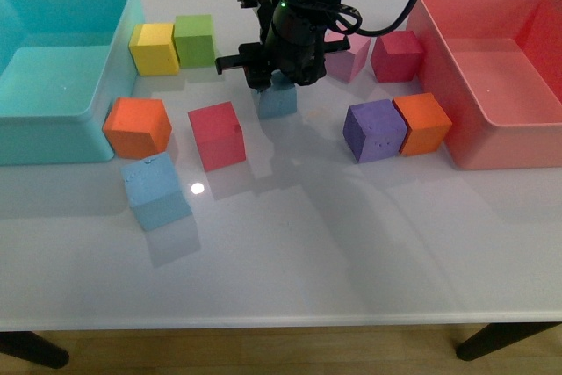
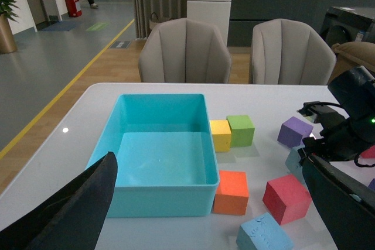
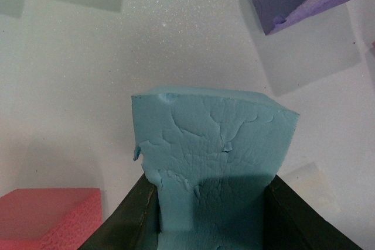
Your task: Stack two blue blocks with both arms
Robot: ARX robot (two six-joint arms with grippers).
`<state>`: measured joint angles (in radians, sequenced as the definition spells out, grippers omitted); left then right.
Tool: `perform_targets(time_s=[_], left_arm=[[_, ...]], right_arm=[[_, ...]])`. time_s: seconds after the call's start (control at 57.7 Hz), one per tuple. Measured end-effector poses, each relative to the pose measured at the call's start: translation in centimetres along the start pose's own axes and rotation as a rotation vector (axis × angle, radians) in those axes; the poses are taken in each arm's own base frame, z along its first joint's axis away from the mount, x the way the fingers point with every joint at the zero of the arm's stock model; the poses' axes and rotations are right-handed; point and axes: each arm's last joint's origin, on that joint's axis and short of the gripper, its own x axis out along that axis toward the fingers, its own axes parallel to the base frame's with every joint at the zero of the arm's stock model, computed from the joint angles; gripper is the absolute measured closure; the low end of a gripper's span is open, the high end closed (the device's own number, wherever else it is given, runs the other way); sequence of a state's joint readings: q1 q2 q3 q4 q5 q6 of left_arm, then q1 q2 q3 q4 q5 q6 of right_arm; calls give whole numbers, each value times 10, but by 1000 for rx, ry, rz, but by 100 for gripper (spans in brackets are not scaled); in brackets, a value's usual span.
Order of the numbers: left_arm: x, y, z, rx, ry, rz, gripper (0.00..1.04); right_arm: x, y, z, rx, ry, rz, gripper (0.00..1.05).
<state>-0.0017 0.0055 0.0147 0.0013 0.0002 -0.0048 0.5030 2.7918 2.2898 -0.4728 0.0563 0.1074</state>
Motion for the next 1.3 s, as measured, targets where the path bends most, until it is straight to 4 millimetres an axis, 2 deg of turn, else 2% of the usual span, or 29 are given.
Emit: perform_targets(time_s=[0.069,0.104,0.26,0.416,0.589,0.745,0.866,1.005,1.16,1.23,1.299], left_arm=[[0,0,0,0,0,0,9],[0,0,0,0,0,0,9],[0,0,0,0,0,0,9],[0,0,0,0,0,0,9],[0,0,0,0,0,0,9],[0,0,0,0,0,0,9],[0,0,0,0,0,0,9],[0,0,0,0,0,0,9],[0,0,0,0,0,0,9],[0,0,0,0,0,-1,9],[0,0,0,0,0,0,9]], right_arm=[[4,1,-6,0,5,-2,70],[4,2,-7,-1,5,-1,66],[6,3,-9,0,2,0,41],[7,1,-20,4,2,-1,8],[-28,-7,-9,19,-94,6,9],[-77,-19,1,36,-226,12,9],[-116,-30,-5,54,-321,6,9],[-162,-39,-27,65,-426,-3,9],[-215,-43,-66,47,-506,-41,9],[-236,-50,-88,95,-717,-225,20],[-254,-62,-111,153,-864,-309,31]])
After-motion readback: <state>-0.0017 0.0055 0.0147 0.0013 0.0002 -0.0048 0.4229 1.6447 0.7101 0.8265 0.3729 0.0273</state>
